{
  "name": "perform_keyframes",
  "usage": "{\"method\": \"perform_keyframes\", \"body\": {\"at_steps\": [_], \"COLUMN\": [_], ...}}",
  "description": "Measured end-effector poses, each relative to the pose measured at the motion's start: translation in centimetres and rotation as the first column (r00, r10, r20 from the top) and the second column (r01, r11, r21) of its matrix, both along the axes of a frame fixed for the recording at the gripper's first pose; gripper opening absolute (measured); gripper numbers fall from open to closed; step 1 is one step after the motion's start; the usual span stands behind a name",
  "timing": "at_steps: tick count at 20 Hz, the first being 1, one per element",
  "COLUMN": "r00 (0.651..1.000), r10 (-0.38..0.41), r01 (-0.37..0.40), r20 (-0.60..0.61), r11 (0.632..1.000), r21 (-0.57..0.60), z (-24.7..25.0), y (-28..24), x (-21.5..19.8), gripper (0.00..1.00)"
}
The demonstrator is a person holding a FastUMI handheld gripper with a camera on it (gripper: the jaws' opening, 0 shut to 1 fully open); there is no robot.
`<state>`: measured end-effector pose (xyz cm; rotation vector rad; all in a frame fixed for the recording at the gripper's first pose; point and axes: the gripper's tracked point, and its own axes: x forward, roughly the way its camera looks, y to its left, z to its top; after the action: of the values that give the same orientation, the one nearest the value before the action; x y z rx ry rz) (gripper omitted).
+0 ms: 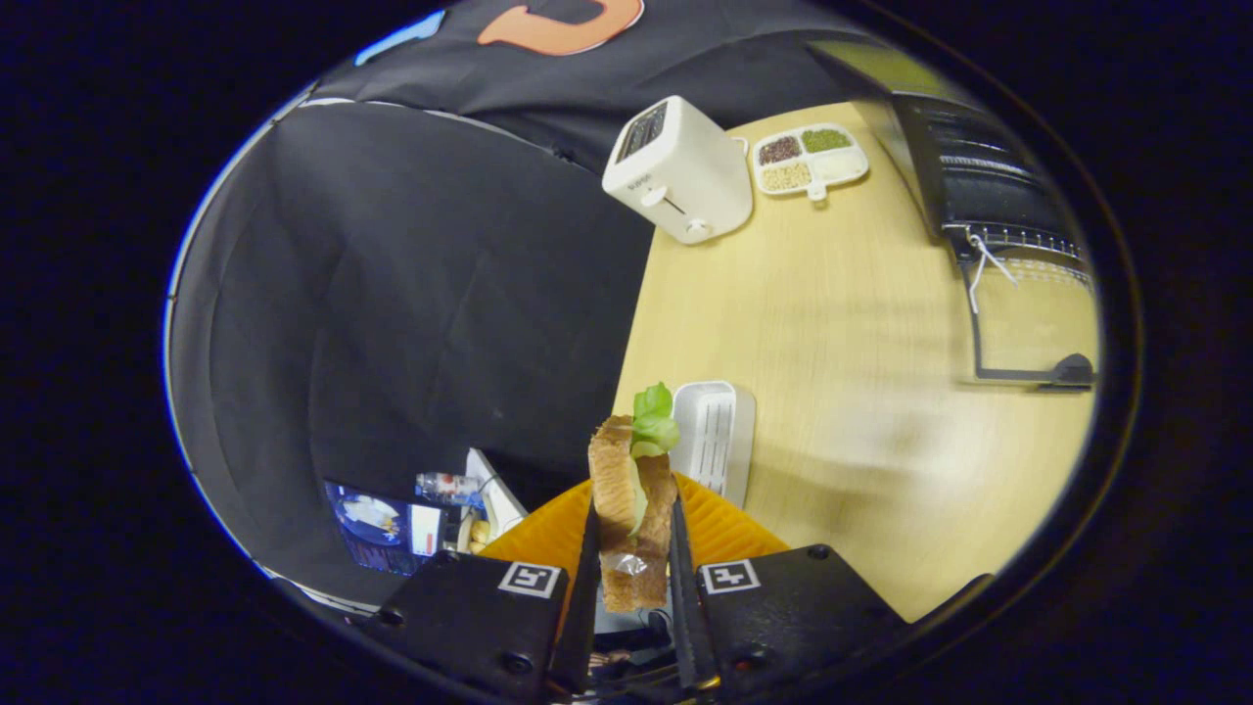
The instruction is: Open the toaster oven, put the food inside, and close the toaster oven door.
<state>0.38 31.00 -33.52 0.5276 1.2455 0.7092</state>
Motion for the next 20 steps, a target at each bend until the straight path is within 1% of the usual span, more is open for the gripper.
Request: {"method": "perform_keyframes", "body": {"at_steps": [2,5,6,9,12,14,15,17,18,20], "r00": [0.999,0.987,0.978,0.931,0.858,0.801,0.766,0.710,0.685,0.638], "r10": [-0.043,-0.154,-0.201,-0.356,-0.507,-0.595,-0.640,-0.704,-0.728,-0.769], "r01": [0.042,0.149,0.195,0.345,0.497,0.581,0.624,0.688,0.713,0.747], "r20": [0.023,0.045,0.053,0.079,0.077,0.066,0.060,0.027,0.000,-0.032], "r11": [0.998,0.984,0.975,0.930,0.859,0.800,0.763,0.701,0.670,0.609], "r21": [0.044,0.093,0.106,0.127,0.123,0.152,0.166,0.186,0.207,0.269], "z": [2.5,5.3,6.1,7.0,6.3,5.7,4.7,3.0,2.3,1.5], "y": [-1.6,-6.4,-8.4,-16.0,-22.8,-27.0,-28.5,-30.1,-30.1,-30.9], "x": [0.4,1.7,2.4,5.1,6.6,8.1,9.0,10.0,10.5,13.1], "gripper": [0.39,0.39,0.39,0.39,0.38,0.38,0.38,0.39,0.39,0.39]}}
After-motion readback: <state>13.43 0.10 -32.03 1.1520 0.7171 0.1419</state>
